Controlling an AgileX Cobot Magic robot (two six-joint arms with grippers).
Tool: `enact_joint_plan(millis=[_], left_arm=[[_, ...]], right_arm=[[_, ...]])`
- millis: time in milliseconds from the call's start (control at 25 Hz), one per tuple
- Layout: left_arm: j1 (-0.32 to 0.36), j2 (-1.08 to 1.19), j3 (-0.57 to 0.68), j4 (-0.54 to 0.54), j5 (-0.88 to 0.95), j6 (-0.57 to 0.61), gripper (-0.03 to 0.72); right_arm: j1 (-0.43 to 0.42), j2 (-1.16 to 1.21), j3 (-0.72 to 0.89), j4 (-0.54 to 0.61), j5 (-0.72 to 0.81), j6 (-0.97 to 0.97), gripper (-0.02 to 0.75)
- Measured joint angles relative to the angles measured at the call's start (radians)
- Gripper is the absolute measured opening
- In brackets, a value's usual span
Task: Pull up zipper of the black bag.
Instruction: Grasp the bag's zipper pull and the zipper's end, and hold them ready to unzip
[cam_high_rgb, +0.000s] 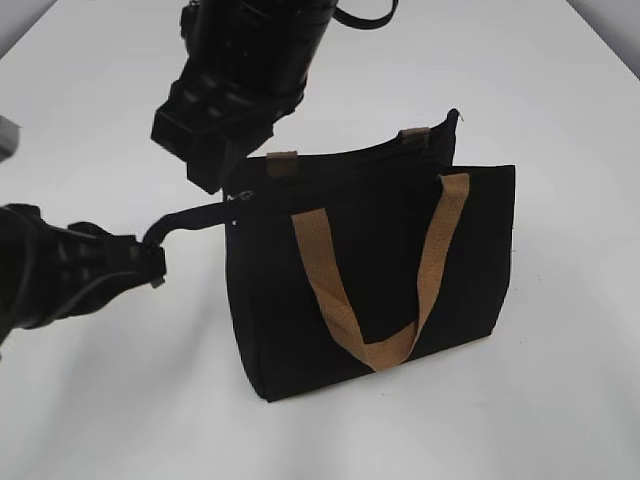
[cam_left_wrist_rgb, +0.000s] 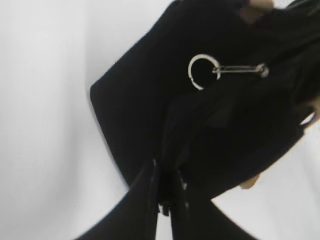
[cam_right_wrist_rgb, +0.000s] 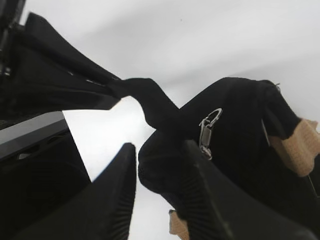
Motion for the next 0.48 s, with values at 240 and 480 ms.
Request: enact_joint_plan(millis=[240,480], left_arm=[[0.013,-0.173,0.000,0.014,0.001,0.000,0.025],[0.013,-0.270,0.000,0.163,0.033,0.000,0.025]], right_arm=[[0.000,0.012,0.000,-0.008,0.000,0.006,0.245],[0.000,0.024,0.000,-0.023,0.000,0.006,0.255]])
